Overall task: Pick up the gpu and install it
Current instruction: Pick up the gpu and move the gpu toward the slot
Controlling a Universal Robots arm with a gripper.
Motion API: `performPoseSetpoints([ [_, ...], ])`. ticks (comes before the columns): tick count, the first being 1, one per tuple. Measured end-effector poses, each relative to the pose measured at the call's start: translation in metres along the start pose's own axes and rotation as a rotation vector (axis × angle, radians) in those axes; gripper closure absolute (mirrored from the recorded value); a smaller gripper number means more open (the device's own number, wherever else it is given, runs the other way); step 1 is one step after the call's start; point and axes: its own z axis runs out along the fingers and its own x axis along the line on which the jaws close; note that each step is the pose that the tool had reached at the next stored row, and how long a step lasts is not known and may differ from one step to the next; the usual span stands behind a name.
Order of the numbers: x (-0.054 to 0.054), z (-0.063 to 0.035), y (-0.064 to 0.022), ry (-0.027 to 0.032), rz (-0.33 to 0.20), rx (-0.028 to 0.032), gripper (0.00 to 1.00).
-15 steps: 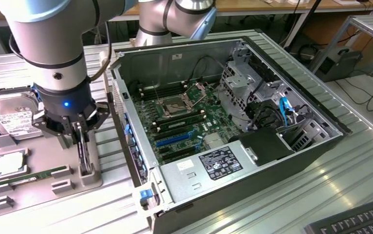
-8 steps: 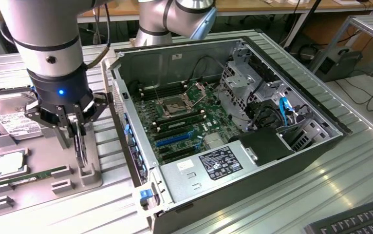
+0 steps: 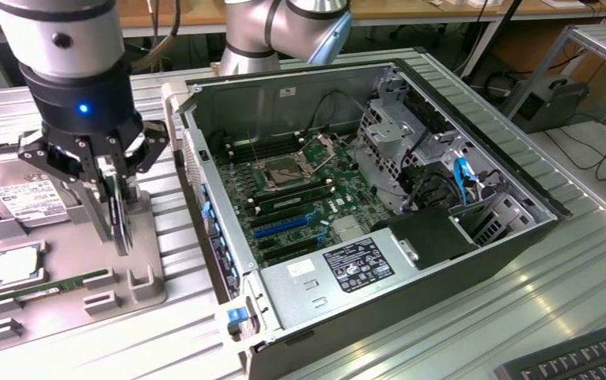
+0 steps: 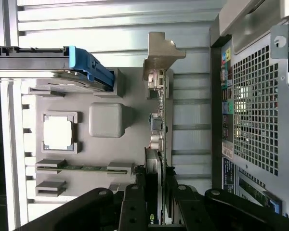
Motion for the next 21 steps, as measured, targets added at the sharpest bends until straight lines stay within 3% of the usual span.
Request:
performPoseSetpoints([
  [7,-0.001,-0.0357,0.0003,0.0001,-0.003,-0.0013,0.74],
  [12,-0.006,-0.0585,-0.0015,0.0002,-0.006,-0.0060,0.74],
  [15,-0.014,-0.0690,-0.0043,0.0007,-0.009,-0.0182,0.74],
  [21,-0.037,-0.0863,-0.0093,0.0016,-0.012,-0.0558,0.74],
])
